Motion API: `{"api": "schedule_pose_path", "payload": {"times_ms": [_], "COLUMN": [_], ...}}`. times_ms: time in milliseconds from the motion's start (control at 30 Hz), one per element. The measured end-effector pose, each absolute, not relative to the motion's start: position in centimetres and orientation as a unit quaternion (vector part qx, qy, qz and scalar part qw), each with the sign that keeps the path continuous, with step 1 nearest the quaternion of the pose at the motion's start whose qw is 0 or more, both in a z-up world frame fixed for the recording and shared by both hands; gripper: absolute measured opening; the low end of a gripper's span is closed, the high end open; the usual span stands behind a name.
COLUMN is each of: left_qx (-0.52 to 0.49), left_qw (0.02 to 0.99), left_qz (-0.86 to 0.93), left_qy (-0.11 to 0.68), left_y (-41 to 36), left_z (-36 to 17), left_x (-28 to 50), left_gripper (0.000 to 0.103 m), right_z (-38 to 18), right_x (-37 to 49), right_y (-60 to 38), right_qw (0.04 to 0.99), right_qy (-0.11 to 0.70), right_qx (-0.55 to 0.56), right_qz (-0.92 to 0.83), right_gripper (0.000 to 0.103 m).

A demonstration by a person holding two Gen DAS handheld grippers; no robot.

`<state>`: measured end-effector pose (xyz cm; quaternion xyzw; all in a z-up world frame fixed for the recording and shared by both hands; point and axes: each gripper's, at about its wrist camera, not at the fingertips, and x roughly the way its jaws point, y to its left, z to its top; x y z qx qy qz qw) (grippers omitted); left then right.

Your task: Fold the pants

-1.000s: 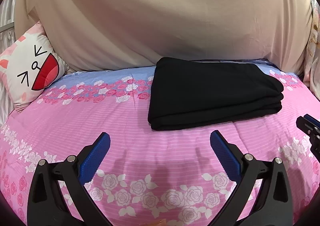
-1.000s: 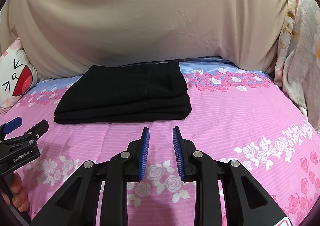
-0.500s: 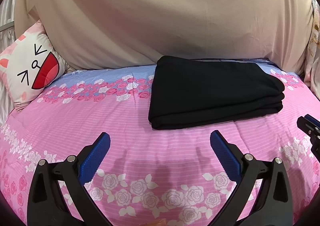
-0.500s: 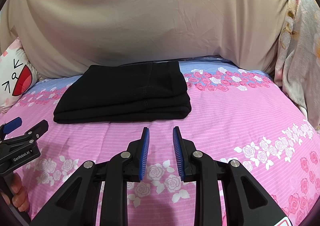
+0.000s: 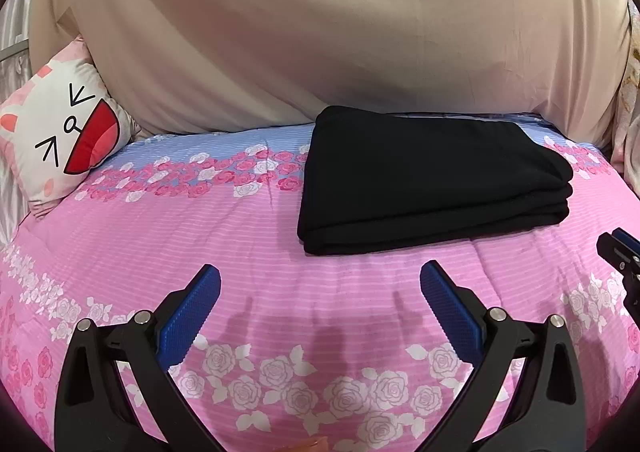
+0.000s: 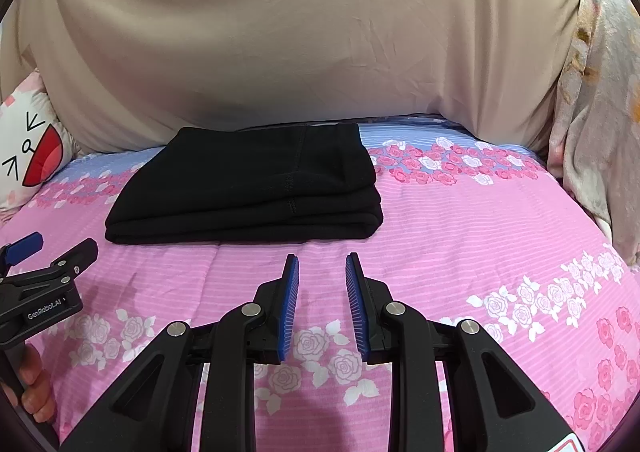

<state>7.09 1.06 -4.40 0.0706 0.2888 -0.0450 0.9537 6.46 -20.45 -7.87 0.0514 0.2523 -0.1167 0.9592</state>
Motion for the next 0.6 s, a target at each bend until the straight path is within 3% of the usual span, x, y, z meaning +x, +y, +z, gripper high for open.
{"api": "schedule_pose_path", "payload": {"times_ms": [600], "left_qx": [0.072], "left_qw": [0.954], "left_qz": [-0.042], "left_qy": [0.288], "left_y": [0.89], "left_z": [-4.36], "left_x": [7.00], "left_gripper": [0.098], "right_z": [-7.91], "right_x": [6.45], "right_y": [-20.46], "right_qw": [0.959], "right_qy": [0.252], "right_qx": [0.051], "right_qz": [-0.117], "right_gripper": [0.024]}}
